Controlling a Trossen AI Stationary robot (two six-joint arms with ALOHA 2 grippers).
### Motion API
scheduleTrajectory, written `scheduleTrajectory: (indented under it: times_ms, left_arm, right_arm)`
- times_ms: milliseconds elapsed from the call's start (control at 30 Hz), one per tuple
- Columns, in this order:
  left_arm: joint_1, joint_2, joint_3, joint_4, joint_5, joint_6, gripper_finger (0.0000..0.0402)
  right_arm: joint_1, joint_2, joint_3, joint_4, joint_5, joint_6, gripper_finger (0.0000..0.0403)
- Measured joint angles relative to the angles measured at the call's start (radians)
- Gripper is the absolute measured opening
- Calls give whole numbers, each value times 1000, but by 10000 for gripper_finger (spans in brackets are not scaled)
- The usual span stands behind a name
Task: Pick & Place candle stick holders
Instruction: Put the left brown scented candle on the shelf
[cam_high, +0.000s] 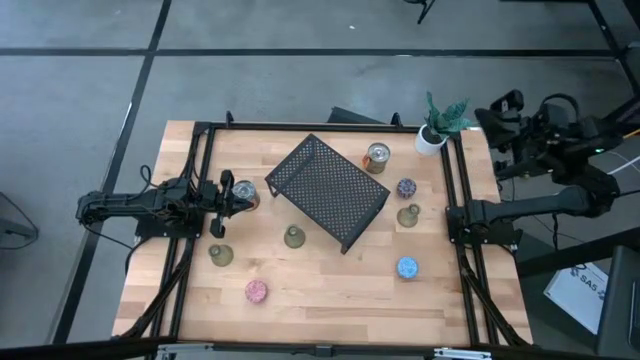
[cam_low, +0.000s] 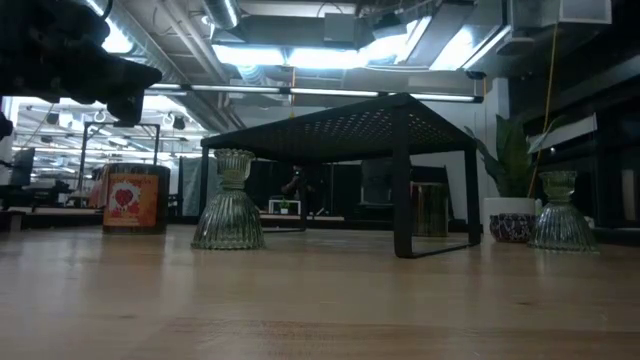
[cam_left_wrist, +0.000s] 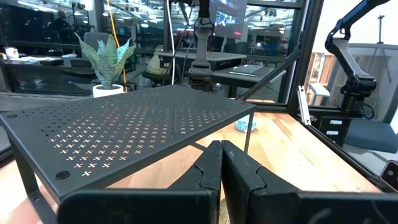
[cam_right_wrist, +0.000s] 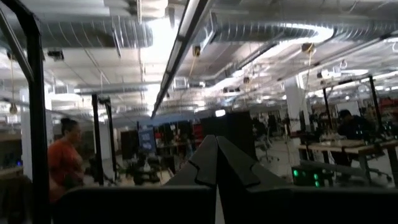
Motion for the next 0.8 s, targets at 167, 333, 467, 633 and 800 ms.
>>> scheduleTrajectory:
  times_ms: [167,333,467,633,800]
  left_arm:
    - [0,0,0,0,0,0,1]
    - [0,0,0,0,0,0,1]
    - [0,0,0,0,0,0,1]
    - [0,0,0,0,0,0,1]
    - [0,0,0,0,0,0,1]
  right_arm:
    - [0,22,0,-45,0,-4,5]
    - [0,42,0,-47,-1,-6,5]
    - [0,49,0,-58,-4,25,5]
    - [0,69,0,-81,-61,39,5]
    - [0,113,0,-85,-63,50,5]
